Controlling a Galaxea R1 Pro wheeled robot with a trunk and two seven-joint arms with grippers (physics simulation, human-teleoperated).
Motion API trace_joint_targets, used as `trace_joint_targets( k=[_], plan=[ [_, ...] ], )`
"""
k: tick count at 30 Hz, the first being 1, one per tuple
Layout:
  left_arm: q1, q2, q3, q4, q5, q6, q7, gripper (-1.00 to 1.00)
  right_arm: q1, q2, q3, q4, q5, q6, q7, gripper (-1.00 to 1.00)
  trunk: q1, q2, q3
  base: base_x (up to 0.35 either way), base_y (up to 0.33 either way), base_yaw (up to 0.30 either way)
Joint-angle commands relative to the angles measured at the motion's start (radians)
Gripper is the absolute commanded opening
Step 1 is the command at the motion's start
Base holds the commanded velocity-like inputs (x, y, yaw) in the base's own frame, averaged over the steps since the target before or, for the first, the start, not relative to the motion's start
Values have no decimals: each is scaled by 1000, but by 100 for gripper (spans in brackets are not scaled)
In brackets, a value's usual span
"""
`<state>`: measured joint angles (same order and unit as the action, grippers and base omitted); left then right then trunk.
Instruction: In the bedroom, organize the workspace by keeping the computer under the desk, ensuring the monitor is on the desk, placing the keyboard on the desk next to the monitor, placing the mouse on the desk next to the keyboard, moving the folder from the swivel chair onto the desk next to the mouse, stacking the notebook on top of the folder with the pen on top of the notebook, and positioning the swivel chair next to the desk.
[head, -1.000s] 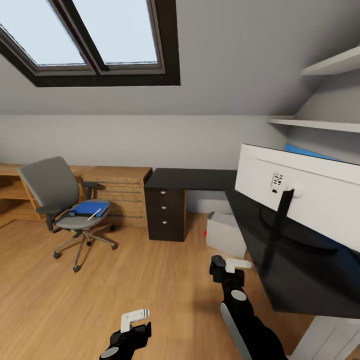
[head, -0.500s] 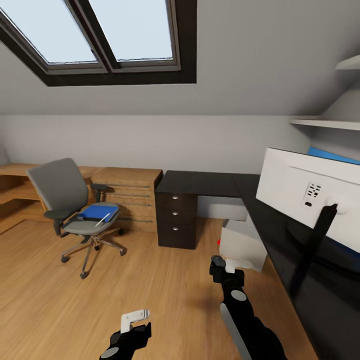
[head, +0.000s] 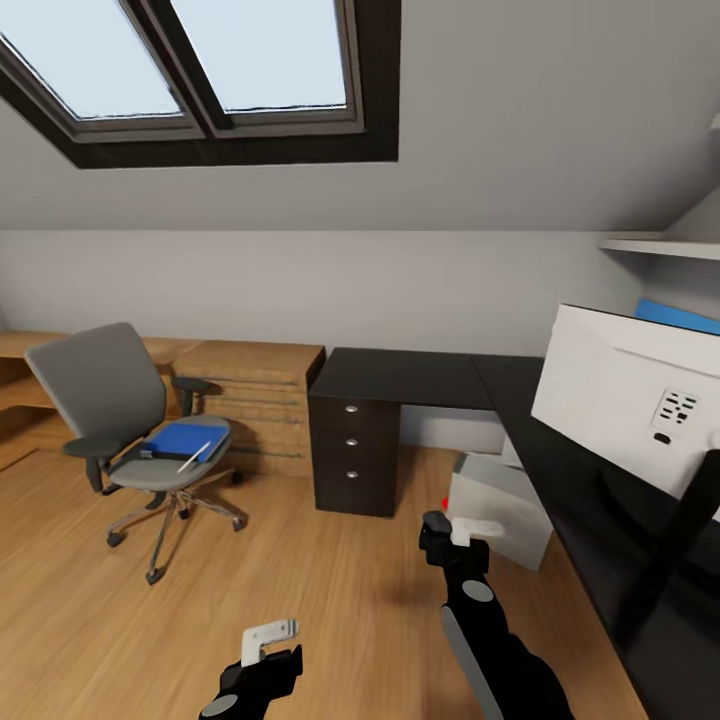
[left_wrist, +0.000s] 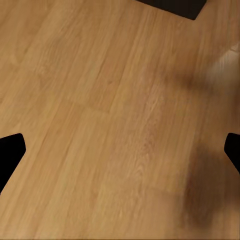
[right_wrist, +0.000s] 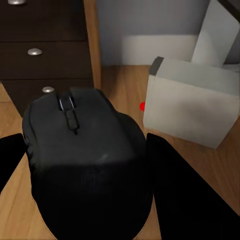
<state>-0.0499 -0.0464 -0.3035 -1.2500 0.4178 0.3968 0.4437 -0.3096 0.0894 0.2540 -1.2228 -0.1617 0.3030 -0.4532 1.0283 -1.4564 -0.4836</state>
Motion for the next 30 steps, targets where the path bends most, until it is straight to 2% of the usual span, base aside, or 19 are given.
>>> trace_joint_targets(
  k=[1, 9, 16, 23, 30],
  plan=[
    [-1, 0, -2, 0, 10, 2, 9, 100, -1, -1, 2, -1, -10, 3, -9, -100, 1, -1, -1, 328, 0, 0],
    [-1, 0, -2, 19, 10, -10, 9, 100, 21, -3, 0, -59, -6, 9, -11, -100, 1, -1, -1, 328, 0, 0],
    [-1, -3, -9, 54, 10, -94, 9, 100, 27, -3, -1, -70, -4, 8, -10, -100, 1, -1, -1, 328, 0, 0],
    [-1, -3, -58, 60, 8, -110, 12, 100, 27, -3, -1, -68, -5, 5, -10, -100, 1, -1, -1, 328, 0, 0],
    [-1, -3, -71, 60, 8, -112, 13, 100, 27, -3, -1, -67, -5, 6, -10, -100, 1, -1, -1, 328, 0, 0]
  ],
)
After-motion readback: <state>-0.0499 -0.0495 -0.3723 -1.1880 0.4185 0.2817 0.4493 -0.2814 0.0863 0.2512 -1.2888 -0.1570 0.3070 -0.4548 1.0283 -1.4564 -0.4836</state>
